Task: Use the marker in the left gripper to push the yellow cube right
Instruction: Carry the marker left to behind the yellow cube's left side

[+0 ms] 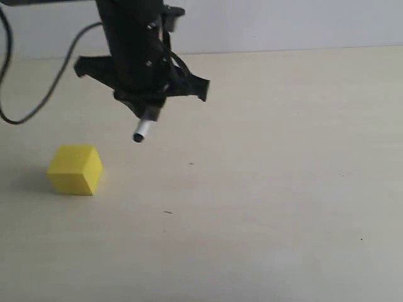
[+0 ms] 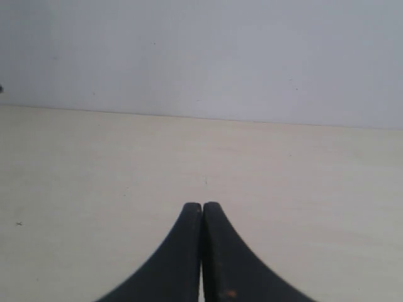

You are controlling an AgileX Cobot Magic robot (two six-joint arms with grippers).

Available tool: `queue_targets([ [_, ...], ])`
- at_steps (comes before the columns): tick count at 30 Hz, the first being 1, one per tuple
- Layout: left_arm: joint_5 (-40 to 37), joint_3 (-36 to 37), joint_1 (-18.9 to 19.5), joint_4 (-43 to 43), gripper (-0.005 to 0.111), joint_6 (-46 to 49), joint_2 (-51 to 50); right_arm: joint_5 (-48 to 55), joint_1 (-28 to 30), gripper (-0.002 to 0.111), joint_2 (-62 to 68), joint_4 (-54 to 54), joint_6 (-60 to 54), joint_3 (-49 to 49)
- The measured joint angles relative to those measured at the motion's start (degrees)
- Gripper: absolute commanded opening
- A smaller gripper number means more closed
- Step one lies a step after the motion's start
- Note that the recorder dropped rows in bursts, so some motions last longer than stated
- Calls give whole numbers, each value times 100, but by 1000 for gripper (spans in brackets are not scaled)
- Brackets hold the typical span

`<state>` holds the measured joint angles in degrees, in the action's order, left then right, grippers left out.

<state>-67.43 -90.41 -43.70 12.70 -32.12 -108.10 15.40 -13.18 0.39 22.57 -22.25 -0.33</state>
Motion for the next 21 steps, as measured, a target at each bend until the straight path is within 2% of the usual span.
queue_targets([
  [4, -166, 793, 0, 627, 0, 85, 980, 0, 0, 0, 0, 0, 0, 0],
  [8, -209, 1691, 123, 806, 0, 293, 1903, 0, 0, 0, 0, 0, 0, 0],
  [10, -216, 2100, 294, 820, 0, 356, 2324, 0, 0, 0, 0, 0, 0, 0],
  [15, -247, 3157, 995, 712, 0, 665, 3276, 0, 0, 0, 0, 0, 0, 0],
  [21, -261, 4326, 1575, 645, 0, 2056, 3553, 0, 0, 0, 0, 0, 0, 0],
])
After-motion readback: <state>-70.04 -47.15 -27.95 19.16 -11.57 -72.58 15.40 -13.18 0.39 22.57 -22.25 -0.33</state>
